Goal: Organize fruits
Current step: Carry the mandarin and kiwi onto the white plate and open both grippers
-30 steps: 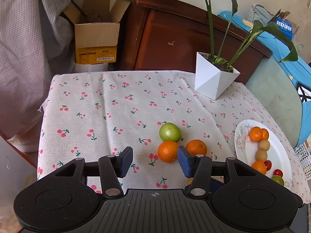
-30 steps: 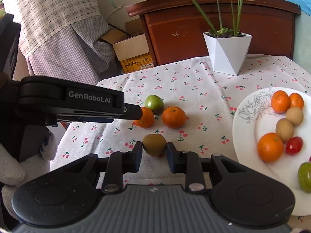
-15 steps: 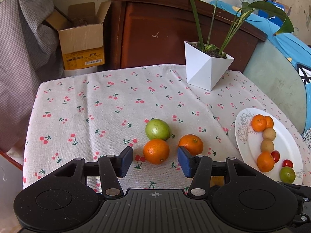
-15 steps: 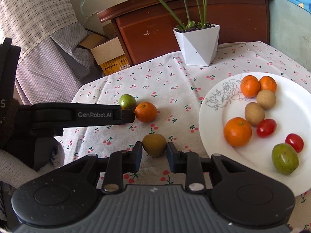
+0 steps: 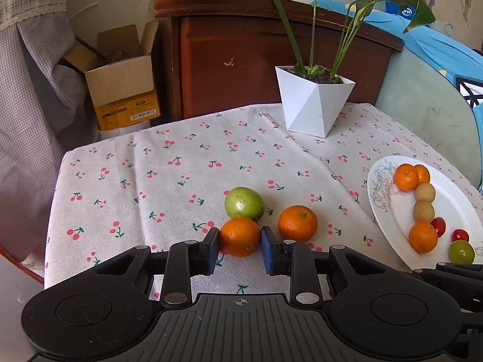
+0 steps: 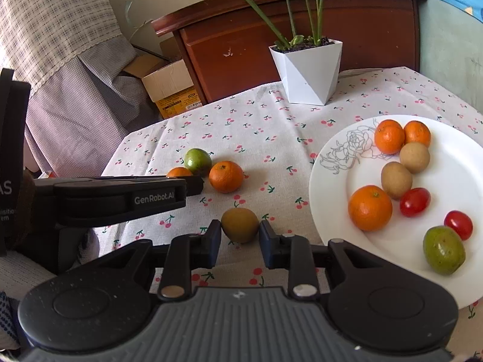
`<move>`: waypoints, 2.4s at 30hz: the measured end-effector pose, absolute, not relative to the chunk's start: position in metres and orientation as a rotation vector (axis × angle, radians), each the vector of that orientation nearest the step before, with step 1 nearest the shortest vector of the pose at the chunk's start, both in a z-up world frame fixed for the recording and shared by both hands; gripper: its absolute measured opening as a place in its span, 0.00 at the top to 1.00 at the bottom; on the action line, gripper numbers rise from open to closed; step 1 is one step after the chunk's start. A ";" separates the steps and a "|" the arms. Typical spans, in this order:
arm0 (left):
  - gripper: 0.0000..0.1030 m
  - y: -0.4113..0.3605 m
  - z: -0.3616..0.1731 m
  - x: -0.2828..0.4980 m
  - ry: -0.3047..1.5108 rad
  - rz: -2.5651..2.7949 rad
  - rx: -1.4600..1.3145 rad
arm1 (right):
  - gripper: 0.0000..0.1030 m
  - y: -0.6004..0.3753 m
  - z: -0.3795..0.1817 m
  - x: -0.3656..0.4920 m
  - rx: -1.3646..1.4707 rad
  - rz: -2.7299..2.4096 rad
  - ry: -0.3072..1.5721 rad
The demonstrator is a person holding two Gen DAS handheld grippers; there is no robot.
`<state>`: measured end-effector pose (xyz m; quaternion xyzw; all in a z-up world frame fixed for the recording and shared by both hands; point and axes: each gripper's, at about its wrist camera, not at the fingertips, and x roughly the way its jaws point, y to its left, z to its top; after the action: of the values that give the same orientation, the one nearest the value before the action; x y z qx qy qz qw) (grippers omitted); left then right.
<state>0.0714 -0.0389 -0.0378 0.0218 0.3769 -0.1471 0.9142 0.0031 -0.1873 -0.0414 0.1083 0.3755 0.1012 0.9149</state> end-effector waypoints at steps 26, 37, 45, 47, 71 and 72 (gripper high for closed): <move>0.74 -0.073 0.009 0.047 0.665 -0.415 -0.035 | 0.73 -0.263 0.009 -0.010 0.364 0.074 0.626; 0.74 -0.119 0.016 0.036 0.640 -0.541 -0.031 | 0.73 -0.321 0.022 -0.028 0.455 -0.081 0.558; 0.74 -0.140 0.005 0.038 0.662 -0.580 -0.029 | 0.73 -0.339 0.010 -0.031 0.549 -0.143 0.599; 0.74 -0.143 0.001 0.039 0.673 -0.581 -0.029 | 0.73 -0.341 0.007 -0.031 0.565 -0.155 0.611; 0.62 -0.156 -0.014 0.044 0.722 -0.574 -0.039 | 0.71 -0.342 -0.008 -0.026 0.624 -0.171 0.663; 0.59 -0.156 -0.013 0.044 0.723 -0.569 -0.037 | 0.71 -0.342 -0.008 -0.026 0.625 -0.171 0.662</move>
<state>0.0438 -0.1557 -0.0127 -0.0180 0.3490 -0.2745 0.8958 -0.0257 -0.3420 -0.0079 0.3013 0.3193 -0.0824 0.8947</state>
